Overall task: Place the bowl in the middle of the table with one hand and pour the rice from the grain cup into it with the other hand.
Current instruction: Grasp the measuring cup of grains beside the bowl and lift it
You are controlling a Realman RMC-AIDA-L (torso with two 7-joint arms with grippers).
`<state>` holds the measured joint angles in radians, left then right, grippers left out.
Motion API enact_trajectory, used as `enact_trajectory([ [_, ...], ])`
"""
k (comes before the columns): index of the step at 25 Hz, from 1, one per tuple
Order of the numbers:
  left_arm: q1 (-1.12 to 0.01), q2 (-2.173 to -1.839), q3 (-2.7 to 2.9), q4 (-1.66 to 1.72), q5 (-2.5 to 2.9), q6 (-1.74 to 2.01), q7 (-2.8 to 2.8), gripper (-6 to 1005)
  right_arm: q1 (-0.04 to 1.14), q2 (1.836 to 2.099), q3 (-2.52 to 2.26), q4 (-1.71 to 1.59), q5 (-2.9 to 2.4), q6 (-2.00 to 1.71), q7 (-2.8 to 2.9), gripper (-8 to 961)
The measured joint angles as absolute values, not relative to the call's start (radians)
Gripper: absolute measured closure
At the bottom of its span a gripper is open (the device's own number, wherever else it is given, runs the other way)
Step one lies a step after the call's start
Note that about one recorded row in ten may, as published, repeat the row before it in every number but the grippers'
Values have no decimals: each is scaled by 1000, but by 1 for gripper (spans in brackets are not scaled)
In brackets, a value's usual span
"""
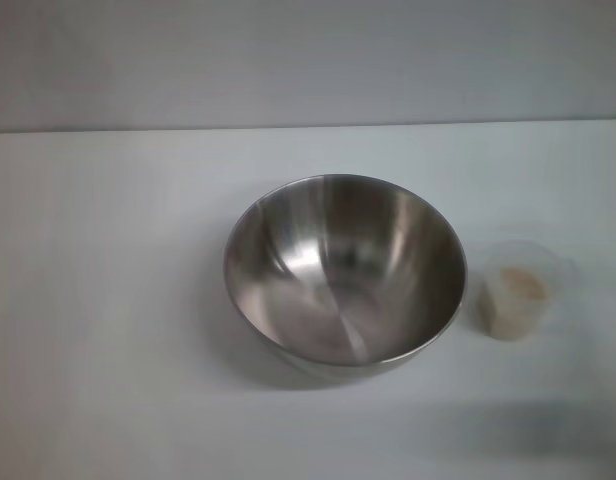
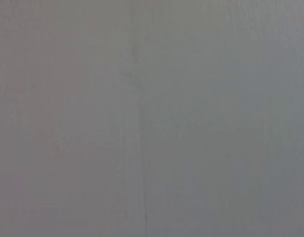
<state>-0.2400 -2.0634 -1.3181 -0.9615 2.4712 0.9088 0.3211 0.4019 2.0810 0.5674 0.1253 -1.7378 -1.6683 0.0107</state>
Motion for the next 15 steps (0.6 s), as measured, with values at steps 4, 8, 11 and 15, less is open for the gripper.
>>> enact_trajectory([
  [4,-263,-2062,-1334,-734,2623,1206,-77,865,364,2082,563,171,-1738,-1671,11,422],
  [8,-307,-2058,-1399,-551,2713,1363,-339,863,315,2083,541,215,-1746,-1673,11,423],
  [11,-335,-2058,-1432,-460,2744,1405,-418,862,268,2083,500,254,-1748,-1673,11,424],
  [15,-351,-2057,-1438,-398,2749,1411,-451,734,202,2081,434,305,-1749,-1676,5,424],
])
